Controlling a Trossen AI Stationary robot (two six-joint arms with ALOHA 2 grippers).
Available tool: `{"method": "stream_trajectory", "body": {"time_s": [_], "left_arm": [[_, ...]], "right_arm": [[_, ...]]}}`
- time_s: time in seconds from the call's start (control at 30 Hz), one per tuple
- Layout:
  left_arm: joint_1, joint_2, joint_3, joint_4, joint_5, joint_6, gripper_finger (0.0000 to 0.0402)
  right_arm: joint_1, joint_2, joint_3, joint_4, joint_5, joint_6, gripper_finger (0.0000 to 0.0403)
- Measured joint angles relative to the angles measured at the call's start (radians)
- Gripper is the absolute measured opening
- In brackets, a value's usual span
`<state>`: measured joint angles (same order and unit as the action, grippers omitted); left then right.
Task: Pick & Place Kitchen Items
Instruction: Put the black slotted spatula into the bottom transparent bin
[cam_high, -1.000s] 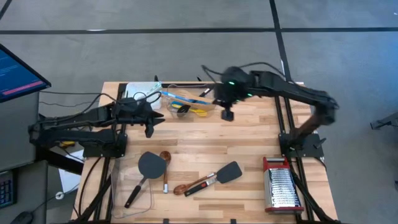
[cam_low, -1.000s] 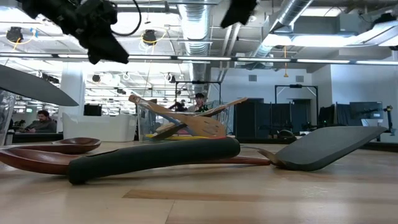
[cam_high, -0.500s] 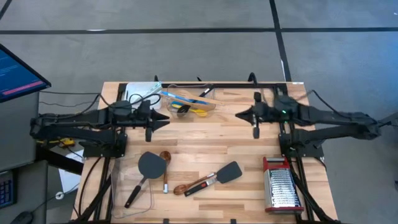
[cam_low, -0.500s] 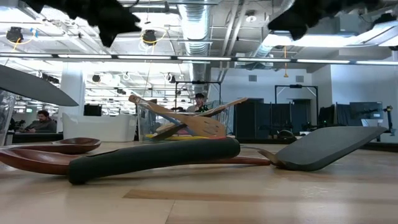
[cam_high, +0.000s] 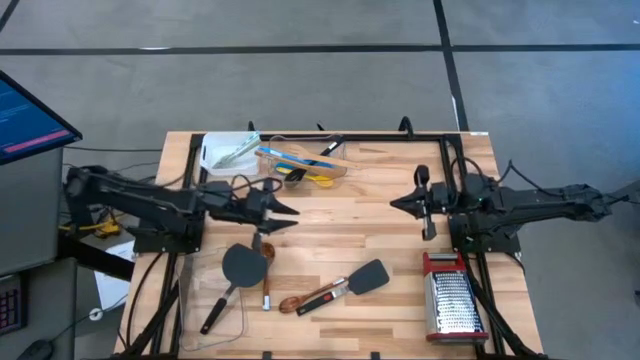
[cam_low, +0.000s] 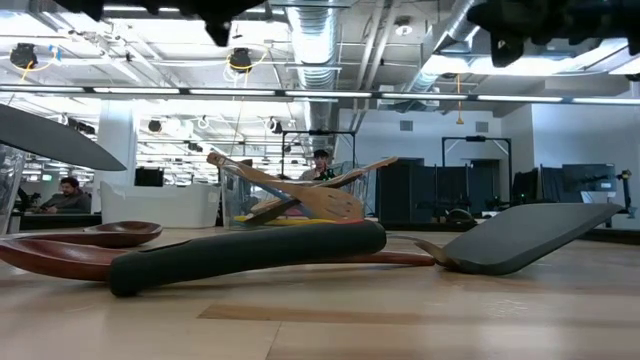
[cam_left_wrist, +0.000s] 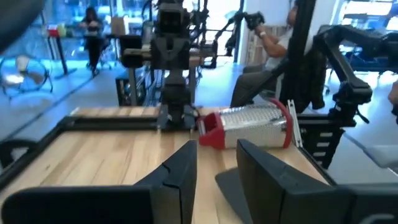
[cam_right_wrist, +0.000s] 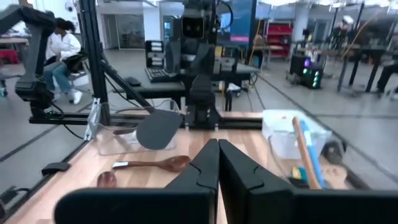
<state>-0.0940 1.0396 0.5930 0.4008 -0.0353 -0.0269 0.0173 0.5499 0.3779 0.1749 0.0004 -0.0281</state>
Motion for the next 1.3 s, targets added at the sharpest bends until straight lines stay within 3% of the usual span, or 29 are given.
{"method": "stream_trajectory", "body": {"time_s": [0.17,0.3,1.0,1.3], "left_arm": [[0.012,0.129,0.0,0.193,-0.001,0.016,0.0099],[0.036,0.161,0.0,0.274,0.0,0.016,0.0099],[0.041,0.16,0.0,0.202,0.008,-0.009,0.0099],[0.059,0.16,0.0,0.189,0.007,0.024,0.0099]], "right_arm": [[0.002,-0.001,0.0,0.026,0.0,-0.042,0.0],[0.003,0.001,0.0,-0.057,0.0,0.054,0.0],[-0.002,0.169,0.0,-0.043,0.0,0.044,0.0],[-0.046,0.277,0.0,0.107,0.0,-0.121,0.0]]}}
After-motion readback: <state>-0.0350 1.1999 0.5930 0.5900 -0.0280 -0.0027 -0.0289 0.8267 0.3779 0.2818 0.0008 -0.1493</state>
